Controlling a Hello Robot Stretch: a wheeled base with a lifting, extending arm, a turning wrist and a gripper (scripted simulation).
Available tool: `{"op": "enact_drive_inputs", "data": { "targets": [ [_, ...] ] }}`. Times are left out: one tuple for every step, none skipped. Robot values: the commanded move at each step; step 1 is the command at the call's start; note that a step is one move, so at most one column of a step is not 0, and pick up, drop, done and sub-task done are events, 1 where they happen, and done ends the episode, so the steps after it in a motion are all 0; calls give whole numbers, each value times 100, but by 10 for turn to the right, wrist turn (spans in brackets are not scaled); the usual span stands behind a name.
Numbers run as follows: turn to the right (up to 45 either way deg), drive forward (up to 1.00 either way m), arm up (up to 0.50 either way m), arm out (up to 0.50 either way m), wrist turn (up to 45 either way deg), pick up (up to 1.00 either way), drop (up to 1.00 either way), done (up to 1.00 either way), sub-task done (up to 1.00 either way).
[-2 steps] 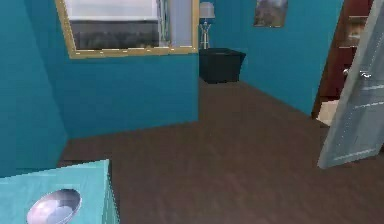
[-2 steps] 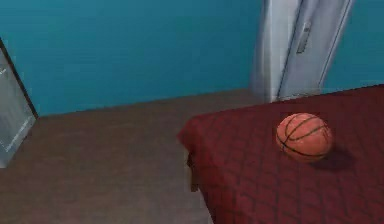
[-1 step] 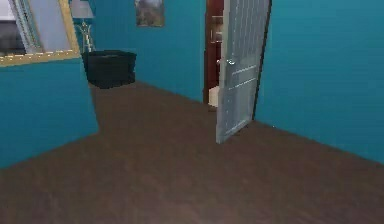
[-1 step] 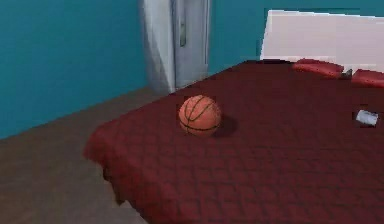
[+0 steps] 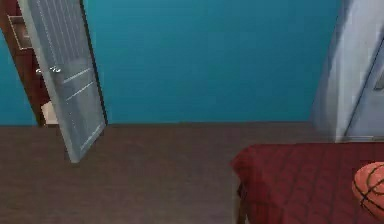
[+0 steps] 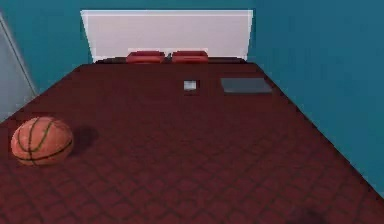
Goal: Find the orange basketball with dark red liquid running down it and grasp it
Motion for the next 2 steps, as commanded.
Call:
{"op": "enact_drive_inputs", "data": {
  "targets": [
    [240,0,0,0,0,0,0,0,0],
    [0,10,0,0,0,0,0,0,0]
  ]
}}
